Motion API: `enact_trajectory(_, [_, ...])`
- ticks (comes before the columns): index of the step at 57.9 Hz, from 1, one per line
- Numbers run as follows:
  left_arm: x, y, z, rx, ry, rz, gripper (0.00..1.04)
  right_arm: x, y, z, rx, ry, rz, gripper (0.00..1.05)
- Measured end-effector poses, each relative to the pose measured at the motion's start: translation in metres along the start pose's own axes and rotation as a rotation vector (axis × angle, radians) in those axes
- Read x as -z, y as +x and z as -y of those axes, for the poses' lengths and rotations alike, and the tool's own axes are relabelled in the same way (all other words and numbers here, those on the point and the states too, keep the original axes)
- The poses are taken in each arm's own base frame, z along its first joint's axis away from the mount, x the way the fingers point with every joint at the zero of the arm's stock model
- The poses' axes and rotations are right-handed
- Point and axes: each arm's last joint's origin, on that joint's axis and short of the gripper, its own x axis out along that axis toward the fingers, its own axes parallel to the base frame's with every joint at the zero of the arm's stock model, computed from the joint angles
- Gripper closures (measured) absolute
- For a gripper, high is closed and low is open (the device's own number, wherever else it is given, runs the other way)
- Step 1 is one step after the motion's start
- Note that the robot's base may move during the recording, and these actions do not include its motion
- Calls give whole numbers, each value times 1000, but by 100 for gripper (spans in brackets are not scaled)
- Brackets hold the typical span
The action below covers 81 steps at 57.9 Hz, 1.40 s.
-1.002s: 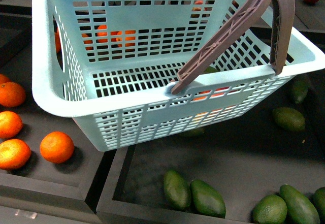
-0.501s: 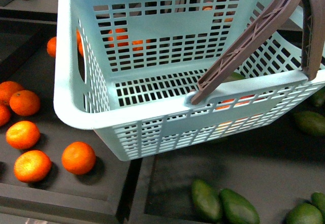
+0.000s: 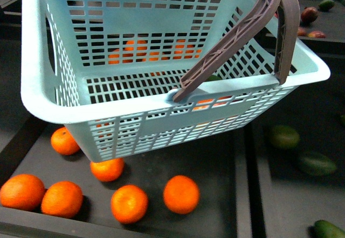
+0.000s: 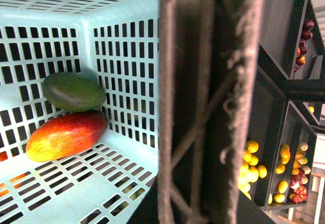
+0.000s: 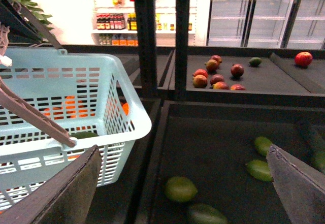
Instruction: Pick mango and avocado into basket
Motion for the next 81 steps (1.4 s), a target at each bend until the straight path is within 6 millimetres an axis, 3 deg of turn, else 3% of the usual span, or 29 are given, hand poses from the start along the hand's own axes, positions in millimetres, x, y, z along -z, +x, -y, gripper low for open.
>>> enact_trajectory(49, [2,0,1,11,-1,-16,99,0,0,0,-4,-1,-1,8])
enact_trajectory(66, [-6,-1,-4,-16,5,23,99,0,0,0,-4,-1,-1,8])
enact_trajectory(73, [-9,10,-3,-314,-186,344,99,0,0,0,-3,0,-1,8])
enact_trajectory(78, [-19,32,-9,-346,-325,596,99,0,0,0,-3,0,-1,8])
enact_trajectory(81, [-31,43,-20,-341,-363,651,99,0,0,0,-1,0,-1,8])
